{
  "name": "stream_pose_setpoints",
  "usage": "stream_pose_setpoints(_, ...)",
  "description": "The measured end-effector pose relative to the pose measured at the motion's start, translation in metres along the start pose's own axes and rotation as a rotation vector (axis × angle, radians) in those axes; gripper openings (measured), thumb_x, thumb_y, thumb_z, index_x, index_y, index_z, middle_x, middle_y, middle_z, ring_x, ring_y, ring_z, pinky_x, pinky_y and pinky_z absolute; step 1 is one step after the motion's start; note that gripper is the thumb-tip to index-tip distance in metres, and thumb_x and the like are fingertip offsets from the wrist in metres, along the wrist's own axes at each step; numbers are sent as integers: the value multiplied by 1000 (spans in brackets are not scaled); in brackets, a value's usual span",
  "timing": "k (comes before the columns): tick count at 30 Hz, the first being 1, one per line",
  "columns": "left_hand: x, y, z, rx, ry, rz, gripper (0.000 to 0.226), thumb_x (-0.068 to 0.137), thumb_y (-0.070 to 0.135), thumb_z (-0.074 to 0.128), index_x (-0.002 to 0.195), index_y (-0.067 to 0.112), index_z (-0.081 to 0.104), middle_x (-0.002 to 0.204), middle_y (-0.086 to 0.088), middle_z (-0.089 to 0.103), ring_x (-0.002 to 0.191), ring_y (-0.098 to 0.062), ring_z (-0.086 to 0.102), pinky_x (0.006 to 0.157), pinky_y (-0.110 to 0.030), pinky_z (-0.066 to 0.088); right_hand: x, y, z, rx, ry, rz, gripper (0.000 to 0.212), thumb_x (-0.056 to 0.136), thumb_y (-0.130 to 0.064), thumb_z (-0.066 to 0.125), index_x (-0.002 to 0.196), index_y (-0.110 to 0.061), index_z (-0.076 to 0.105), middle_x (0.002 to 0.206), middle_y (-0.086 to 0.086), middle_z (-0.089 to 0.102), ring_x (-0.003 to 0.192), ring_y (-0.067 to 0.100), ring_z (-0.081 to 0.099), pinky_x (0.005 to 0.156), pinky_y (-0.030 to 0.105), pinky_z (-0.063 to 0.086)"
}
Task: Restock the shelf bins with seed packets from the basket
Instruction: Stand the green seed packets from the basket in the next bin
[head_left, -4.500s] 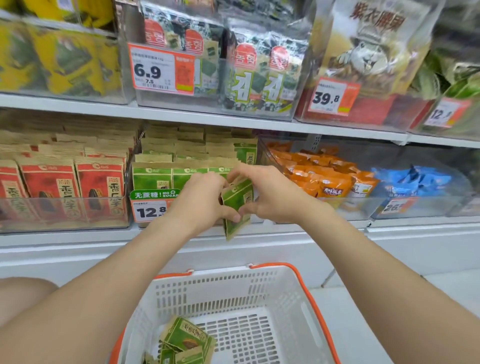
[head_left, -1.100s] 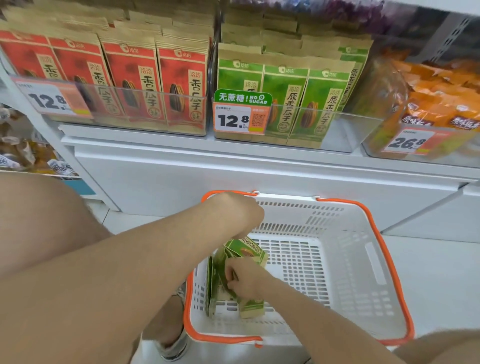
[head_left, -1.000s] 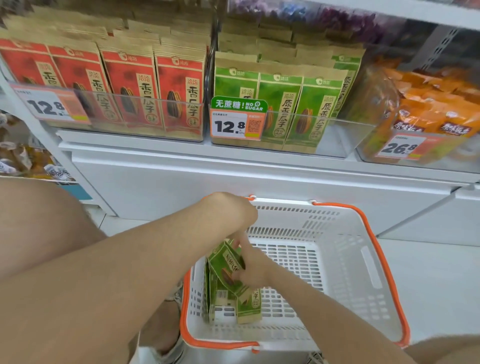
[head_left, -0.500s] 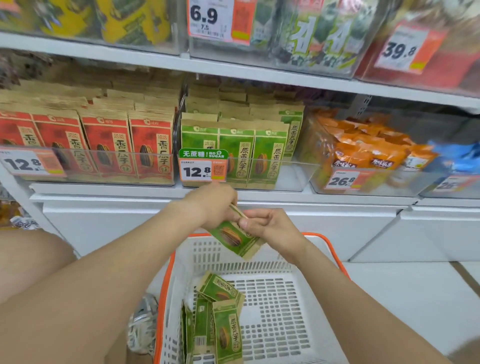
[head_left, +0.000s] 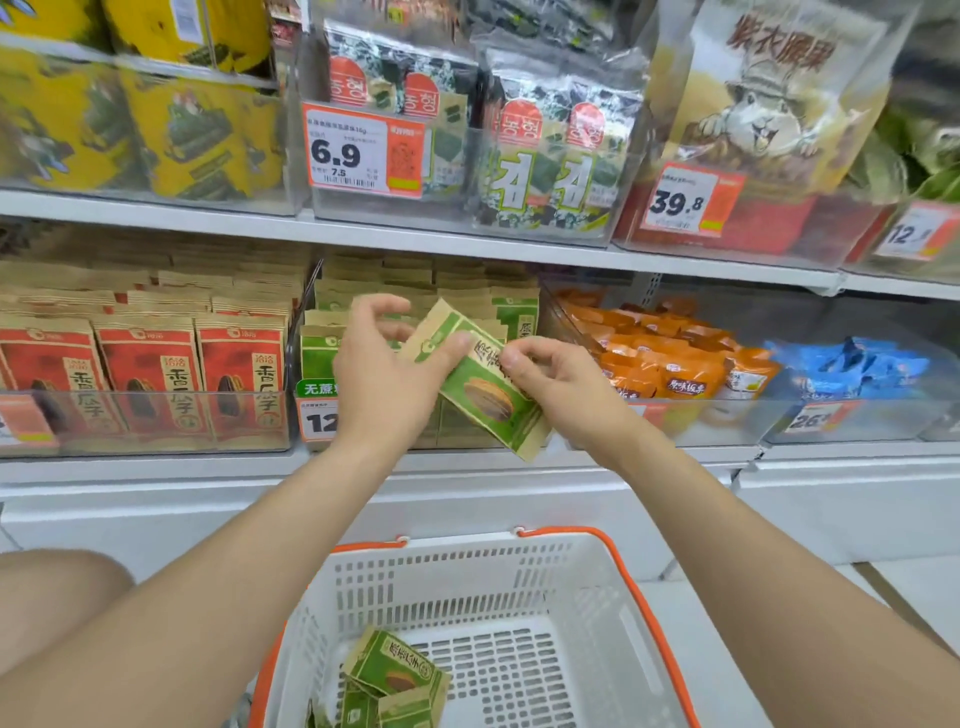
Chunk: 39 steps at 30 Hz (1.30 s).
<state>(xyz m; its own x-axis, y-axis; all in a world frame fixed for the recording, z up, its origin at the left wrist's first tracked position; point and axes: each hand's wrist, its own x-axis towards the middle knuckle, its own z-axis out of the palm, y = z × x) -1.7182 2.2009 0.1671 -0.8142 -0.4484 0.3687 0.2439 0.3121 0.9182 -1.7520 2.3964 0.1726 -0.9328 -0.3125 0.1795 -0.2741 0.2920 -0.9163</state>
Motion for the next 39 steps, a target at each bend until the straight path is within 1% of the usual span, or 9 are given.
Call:
stream_pose_setpoints(2, -3, 10, 11, -217, -50, -156, 54, 83, 44, 87, 122, 21, 59, 104, 4, 72, 90, -11, 75, 69, -37, 65, 8, -3, -5, 110, 117, -23, 22, 108, -33, 57, 113, -16, 72, 103, 4, 79, 93, 21, 76, 82, 42, 62)
stream_pose_setpoints(5, -6, 11, 32, -299, -306, -231, 28, 98, 38, 74, 114, 15, 72, 100, -4, 81, 87, -20, 80, 72, -47, 67, 15, -2, -7, 230, 172, 13, 20, 108, -31, 57, 112, -16, 69, 101, 9, 78, 90, 24, 75, 84, 50, 62)
stream_pose_setpoints(9, -2, -1, 47, -141, -337, -152, 24, 90, 46, 76, 104, 26, 78, 93, 6, 81, 87, -16, 79, 84, -51, 64, 23, 7, -13, 93, 295, 76, 13, 101, -23, 62, 104, -15, 71, 99, 6, 78, 92, 20, 74, 85, 49, 61)
stream_pose_setpoints(14, 6, -8, 54, -95, -470, -112, 7, 95, 24, 79, 100, 20, 82, 90, 3, 82, 89, -17, 79, 87, -51, 63, 27, 3, -19, 215, 193, 67, 39, 100, -4, 54, 133, -25, 56, 115, 4, 75, 101, 18, 75, 80, 37, 62)
stream_pose_setpoints(20, -2, 3, 70, -82, -147, 56, 27, 89, 31, 84, 108, 27, 65, 96, 8, 79, 86, -4, 75, 81, -32, 61, 30, 7, -24, 455, 174, 137, 38, 108, -5, 50, 141, -24, 44, 123, 8, 73, 111, 29, 73, 86, 50, 62)
stream_pose_setpoints(24, -11, 6, 79, -129, -43, 167, 16, 85, 29, 88, 100, 29, 79, 100, 15, 79, 97, 0, 73, 91, -34, 60, 38, 11, -13, 660, 260, 233, 41, 104, -4, 47, 141, -21, 42, 124, 15, 73, 112, 38, 72, 92, 68, 56)
stream_pose_setpoints(28, -12, 2, 86, -158, -87, 147, 16, 86, 28, 87, 102, 25, 85, 109, 10, 79, 107, -1, 72, 101, -38, 57, 37, 11, -16, 742, 298, 311, 65, 82, -16, 54, 146, -11, 43, 123, 23, 72, 113, 43, 71, 79, 56, 62)
stream_pose_setpoints(33, -9, 5, 82, -134, -42, 222, 11, 85, 29, 88, 95, 26, 84, 100, 12, 76, 100, -6, 71, 92, -38, 58, 28, 5, -27, 768, 280, 222, 44, 97, -1, 52, 130, -27, 39, 125, 25, 68, 106, 41, 72, 88, 67, 57)
stream_pose_setpoints(39, -14, 6, 82, -314, -39, 38, 29, 71, 25, 98, 97, 19, 85, 110, 5, 79, 101, -3, 75, 92, -34, 63, 28, 8, -18, 872, 291, 343, 49, 96, -10, 47, 144, 1, 51, 123, 25, 72, 106, 40, 72, 80, 53, 63)
